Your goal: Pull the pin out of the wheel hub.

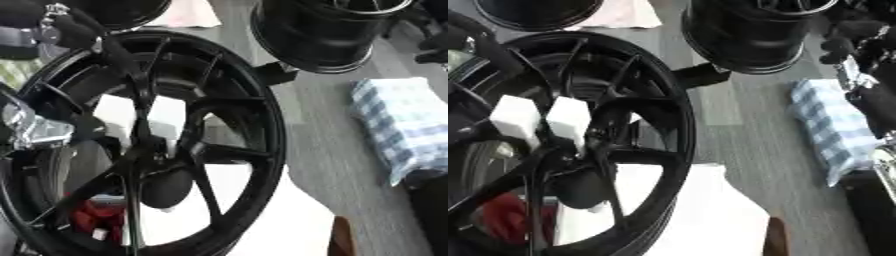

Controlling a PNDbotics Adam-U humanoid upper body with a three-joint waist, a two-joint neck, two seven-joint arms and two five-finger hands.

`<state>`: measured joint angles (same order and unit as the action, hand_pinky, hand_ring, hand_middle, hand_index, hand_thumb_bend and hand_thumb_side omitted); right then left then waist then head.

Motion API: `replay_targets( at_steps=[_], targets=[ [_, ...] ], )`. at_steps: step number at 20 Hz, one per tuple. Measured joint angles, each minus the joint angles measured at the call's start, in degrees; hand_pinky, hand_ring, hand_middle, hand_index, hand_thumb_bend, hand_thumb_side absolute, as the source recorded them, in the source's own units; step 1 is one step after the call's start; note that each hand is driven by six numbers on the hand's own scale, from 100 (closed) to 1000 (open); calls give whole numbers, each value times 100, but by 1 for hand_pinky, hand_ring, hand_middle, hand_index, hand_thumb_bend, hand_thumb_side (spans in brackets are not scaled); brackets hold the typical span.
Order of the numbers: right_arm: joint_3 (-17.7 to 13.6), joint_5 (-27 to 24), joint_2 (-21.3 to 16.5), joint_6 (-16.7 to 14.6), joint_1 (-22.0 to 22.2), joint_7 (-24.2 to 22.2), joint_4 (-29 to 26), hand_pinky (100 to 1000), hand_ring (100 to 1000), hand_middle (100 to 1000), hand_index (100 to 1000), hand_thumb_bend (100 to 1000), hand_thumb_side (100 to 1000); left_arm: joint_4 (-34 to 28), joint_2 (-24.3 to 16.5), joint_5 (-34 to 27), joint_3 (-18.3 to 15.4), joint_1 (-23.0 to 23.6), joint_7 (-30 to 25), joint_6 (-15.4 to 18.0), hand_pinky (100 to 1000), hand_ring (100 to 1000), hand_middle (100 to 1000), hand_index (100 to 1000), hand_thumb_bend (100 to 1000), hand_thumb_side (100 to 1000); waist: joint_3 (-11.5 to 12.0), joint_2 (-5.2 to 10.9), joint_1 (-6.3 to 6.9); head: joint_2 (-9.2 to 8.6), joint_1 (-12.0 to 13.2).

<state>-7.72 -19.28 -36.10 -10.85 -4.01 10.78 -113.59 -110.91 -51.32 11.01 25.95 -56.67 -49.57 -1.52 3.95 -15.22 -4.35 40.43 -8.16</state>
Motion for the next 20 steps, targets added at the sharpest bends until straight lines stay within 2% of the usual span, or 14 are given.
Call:
replay_targets(
  at_steps=[3, 8, 20],
  targets=[
    [0, -12, 5, 1, -2, -2, 0, 633, 680, 586, 688, 254, 340, 182, 97, 289, -1, -29, 13, 13, 1000, 877, 759, 903, 443, 685, 0, -8, 0, 0, 2],
    [0, -34, 9, 6, -2, -7, 0, 633, 680, 586, 688, 253, 342, 421, 196, 637, 30, -34, -7, 160, 1000, 880, 765, 912, 430, 661, 6, -38, 1, 0, 2],
    [1, -61, 52, 15, -5, -9, 0, 633, 680, 587, 687, 251, 344, 704, 343, 879, 202, -23, -225, 406, 1000, 883, 771, 910, 429, 763, 5, -83, -1, 2, 19]
  ],
)
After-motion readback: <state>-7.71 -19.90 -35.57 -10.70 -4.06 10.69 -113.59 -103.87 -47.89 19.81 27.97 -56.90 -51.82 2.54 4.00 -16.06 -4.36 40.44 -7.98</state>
